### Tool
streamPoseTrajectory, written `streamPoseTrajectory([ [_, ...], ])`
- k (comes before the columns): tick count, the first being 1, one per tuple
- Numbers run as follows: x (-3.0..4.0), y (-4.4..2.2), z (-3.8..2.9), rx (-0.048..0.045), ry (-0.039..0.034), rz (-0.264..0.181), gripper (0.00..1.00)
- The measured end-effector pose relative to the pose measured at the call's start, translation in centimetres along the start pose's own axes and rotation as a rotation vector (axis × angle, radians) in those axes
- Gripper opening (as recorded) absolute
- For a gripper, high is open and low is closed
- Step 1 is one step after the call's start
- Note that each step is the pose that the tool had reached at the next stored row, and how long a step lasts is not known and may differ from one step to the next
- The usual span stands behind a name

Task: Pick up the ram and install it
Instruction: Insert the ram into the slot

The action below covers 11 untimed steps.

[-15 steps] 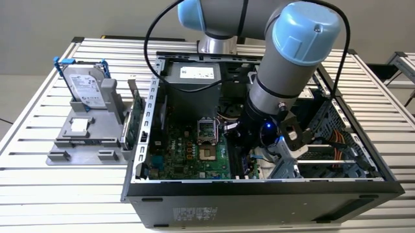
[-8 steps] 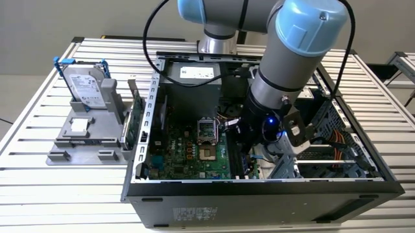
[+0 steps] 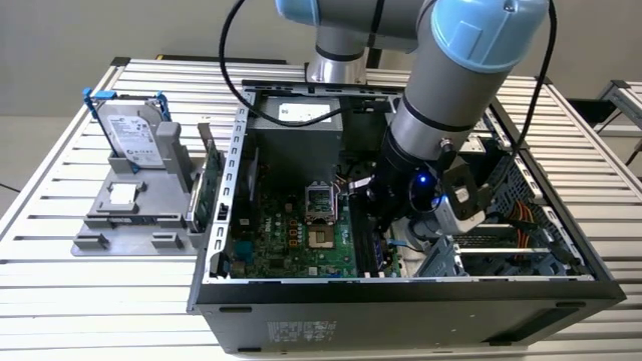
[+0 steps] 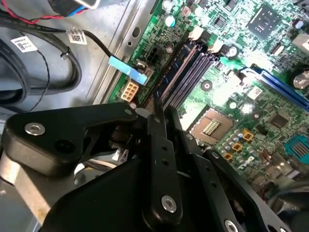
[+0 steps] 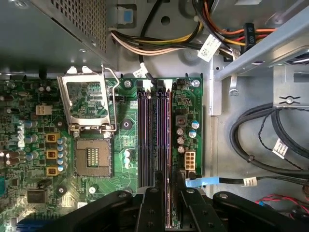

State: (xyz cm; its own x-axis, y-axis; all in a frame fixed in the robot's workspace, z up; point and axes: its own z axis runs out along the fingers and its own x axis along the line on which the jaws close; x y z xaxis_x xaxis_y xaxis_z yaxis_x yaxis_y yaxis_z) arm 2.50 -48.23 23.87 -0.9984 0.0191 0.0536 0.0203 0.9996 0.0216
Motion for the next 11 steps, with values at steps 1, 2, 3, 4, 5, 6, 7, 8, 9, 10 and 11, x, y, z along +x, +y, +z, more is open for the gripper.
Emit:
streamPoseTrajectory([
  [1,0.02,0.0,-0.32,0.0003,0.0,0.0,1.0],
  [2,0.03,0.01,-0.58,0.0004,0.0,0.0,1.0],
  [3,0.05,0.02,-0.79,0.0003,0.0,0.0,1.0],
  [4,0.06,0.02,-1.09,0.0004,0.0,0.0,1.0],
  [5,0.08,0.03,-1.42,0.0004,0.0,0.0,1.0],
  [6,0.11,0.03,-1.73,0.0004,0.0,0.0,1.0],
  [7,0.13,0.04,-1.96,0.0004,0.0,0.0,1.0],
  [8,0.14,0.04,-2.09,0.0004,0.0,0.0,1.0],
  [9,0.16,0.04,-2.16,0.0004,0.0,0.0,1.0],
  [10,0.19,0.04,-2.15,0.0001,-0.0005,0.0,1.0],
  [11,0.19,0.04,-2.15,0.0001,-0.0006,0.0,1.0],
])
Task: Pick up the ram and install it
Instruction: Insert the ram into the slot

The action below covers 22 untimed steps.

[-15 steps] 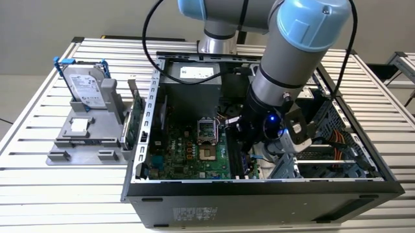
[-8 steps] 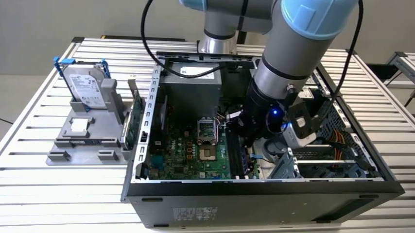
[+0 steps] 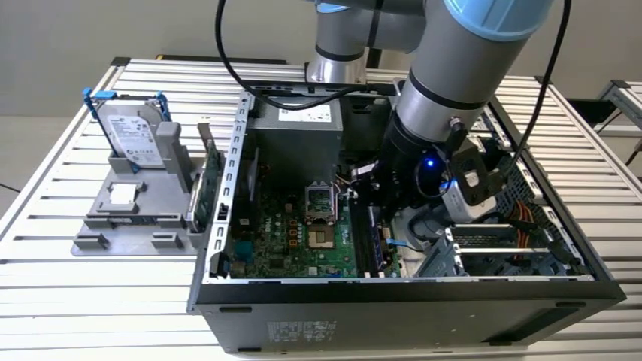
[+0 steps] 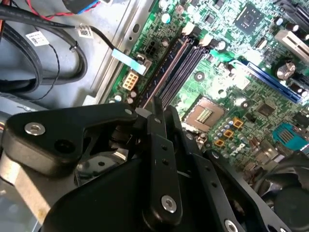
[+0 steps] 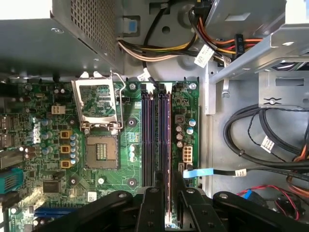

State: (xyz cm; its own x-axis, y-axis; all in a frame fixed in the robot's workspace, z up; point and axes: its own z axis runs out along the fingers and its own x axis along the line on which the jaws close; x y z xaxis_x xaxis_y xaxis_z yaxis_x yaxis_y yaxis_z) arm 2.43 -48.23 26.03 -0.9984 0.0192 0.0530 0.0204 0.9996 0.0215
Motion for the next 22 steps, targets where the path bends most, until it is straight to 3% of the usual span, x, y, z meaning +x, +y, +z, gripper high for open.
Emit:
streamPoseTrajectory([
  [1,0.0,0.0,0.0,0.0,0.0,0.0,0.0],
  [18,0.1,0.0,-0.01,0.0004,0.0001,-0.001,0.0],
  [22,0.1,0.0,-0.01,0.002,0.0007,-0.031,0.0],
])
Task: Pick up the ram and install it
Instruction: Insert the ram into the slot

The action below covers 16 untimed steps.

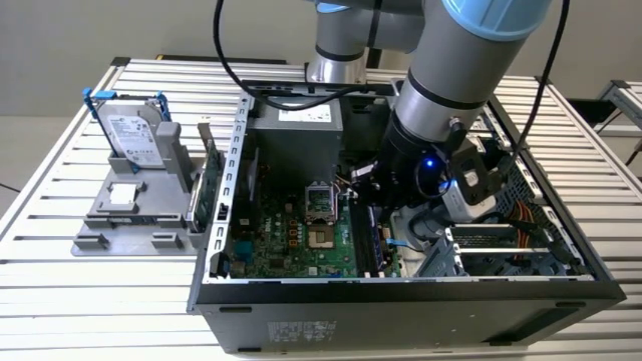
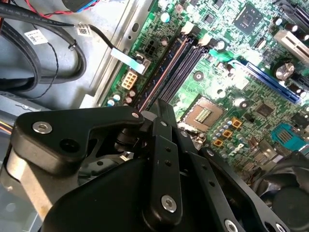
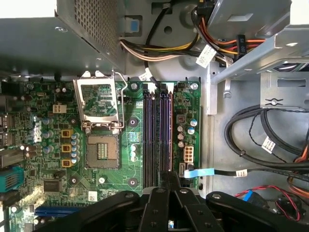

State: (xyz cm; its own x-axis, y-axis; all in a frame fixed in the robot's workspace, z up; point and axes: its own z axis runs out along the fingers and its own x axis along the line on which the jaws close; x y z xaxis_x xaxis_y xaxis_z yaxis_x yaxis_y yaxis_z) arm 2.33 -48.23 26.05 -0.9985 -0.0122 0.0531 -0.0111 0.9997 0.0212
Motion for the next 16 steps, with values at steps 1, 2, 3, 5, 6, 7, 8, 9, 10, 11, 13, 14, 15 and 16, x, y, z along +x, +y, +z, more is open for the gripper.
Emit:
streamPoseTrajectory([
  [1,0.0,0.0,0.0,0.001,0.0004,-0.019,0.0],
  [2,0.0,0.0,0.0,0.0019,0.0008,-0.037,0.0],
  [3,0.0,0.0,0.0,0.0029,0.0011,-0.055,0.0],
  [5,0.0,0.0,0.01,0.0047,0.0019,-0.089,0.0],
  [6,0.0,0.0,0.01,0.0056,0.0023,-0.106,0.0],
  [7,0.0,0.01,0.01,0.0064,0.0026,-0.121,0.0],
  [8,-0.01,0.01,0.01,0.0073,0.0029,-0.136,0.0],
  [9,-0.01,0.02,0.01,0.0082,0.0033,-0.153,0.0],
  [10,-0.01,0.02,0.01,0.009,0.0036,-0.17,0.0],
  [11,-0.01,0.02,0.01,0.01,0.004,-0.188,0.0],
  [13,0.0,0.03,0.01,0.0117,0.0047,-0.221,0.0],
  [14,-0.01,0.05,0.01,0.0125,0.005,-0.236,0.0],
  [15,-0.01,0.07,0.01,0.0132,0.0054,-0.251,0.0],
  [16,-0.01,0.07,0.01,0.0141,0.0057,-0.266,0.0],
])
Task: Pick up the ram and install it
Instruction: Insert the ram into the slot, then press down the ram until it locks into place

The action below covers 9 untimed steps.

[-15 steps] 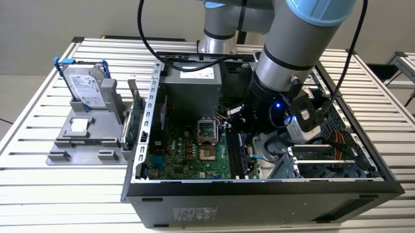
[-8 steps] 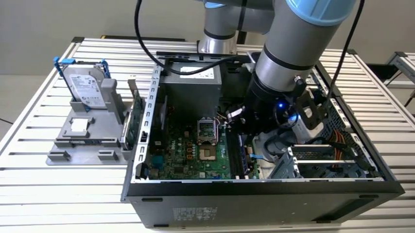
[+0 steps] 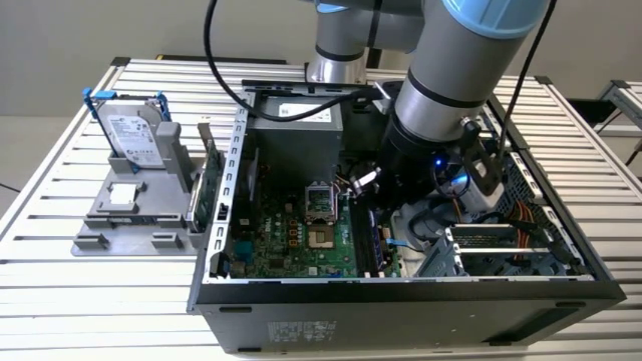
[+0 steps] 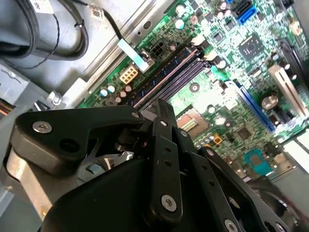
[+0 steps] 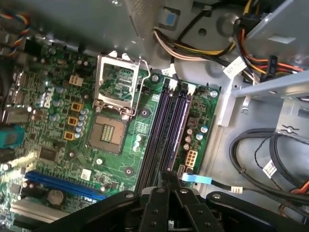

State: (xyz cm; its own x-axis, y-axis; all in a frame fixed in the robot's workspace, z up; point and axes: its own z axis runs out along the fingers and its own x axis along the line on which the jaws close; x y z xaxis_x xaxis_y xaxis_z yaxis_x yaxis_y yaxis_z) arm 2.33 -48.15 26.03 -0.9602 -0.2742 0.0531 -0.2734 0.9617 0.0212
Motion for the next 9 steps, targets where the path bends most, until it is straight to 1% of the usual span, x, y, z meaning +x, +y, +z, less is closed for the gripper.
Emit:
streamPoseTrajectory([
  [2,-0.01,0.03,-0.01,0.0014,0.0006,-0.025,0.0],
  [6,-0.04,0.15,0.0,0.0026,0.0013,-0.052,0.0],
  [9,-0.07,0.24,0.0,0.0043,0.002,-0.081,0.0],
])
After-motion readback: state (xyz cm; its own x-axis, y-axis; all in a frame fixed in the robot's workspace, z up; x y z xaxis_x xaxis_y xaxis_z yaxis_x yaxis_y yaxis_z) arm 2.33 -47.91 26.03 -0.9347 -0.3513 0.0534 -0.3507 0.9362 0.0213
